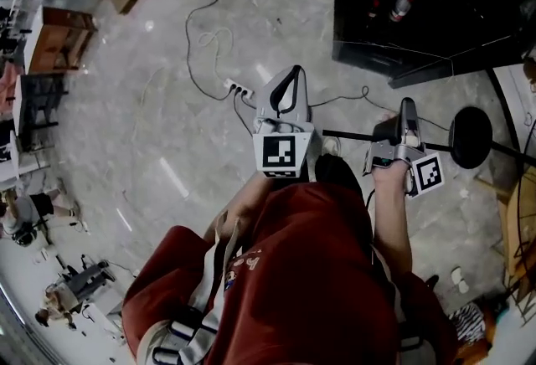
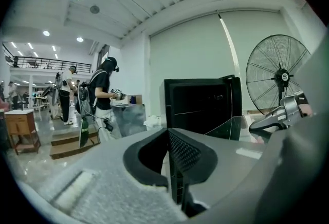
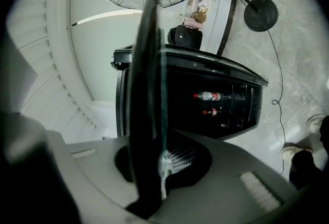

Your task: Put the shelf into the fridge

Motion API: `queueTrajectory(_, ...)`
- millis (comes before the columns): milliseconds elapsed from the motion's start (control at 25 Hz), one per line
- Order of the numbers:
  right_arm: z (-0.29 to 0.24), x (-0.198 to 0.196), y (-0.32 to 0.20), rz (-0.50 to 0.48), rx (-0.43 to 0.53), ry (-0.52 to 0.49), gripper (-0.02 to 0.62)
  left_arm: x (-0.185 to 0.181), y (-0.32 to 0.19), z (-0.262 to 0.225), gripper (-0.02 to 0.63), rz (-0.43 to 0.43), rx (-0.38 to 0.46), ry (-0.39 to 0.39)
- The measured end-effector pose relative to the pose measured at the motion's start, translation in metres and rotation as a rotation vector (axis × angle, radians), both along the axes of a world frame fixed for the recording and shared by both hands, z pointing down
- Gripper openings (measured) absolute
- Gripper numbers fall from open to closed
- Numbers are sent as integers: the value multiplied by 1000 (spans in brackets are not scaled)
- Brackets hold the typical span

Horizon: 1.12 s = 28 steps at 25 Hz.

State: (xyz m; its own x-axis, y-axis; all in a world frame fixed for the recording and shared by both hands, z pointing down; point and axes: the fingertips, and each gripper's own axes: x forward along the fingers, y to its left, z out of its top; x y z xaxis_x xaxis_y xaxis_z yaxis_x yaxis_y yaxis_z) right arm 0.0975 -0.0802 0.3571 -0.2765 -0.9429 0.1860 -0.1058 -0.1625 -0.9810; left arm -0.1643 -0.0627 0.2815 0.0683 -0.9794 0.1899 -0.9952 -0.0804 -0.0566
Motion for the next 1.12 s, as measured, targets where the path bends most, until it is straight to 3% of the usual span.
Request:
queueTrajectory(440, 34, 6, -17, 227, -40, 20, 9, 22, -82, 54, 5, 289, -84, 35)
queueTrajectory(680, 67, -6, -34, 243, -43, 48, 9, 7, -104, 88, 6, 351, -129, 41)
queueTrajectory(920, 96, -7, -47, 270, -62, 7, 9, 13, -121, 131, 6, 428, -158, 0)
queueTrajectory(1120, 117, 3, -56, 259, -55, 4, 9, 25, -119, 155, 6, 444, -167, -2)
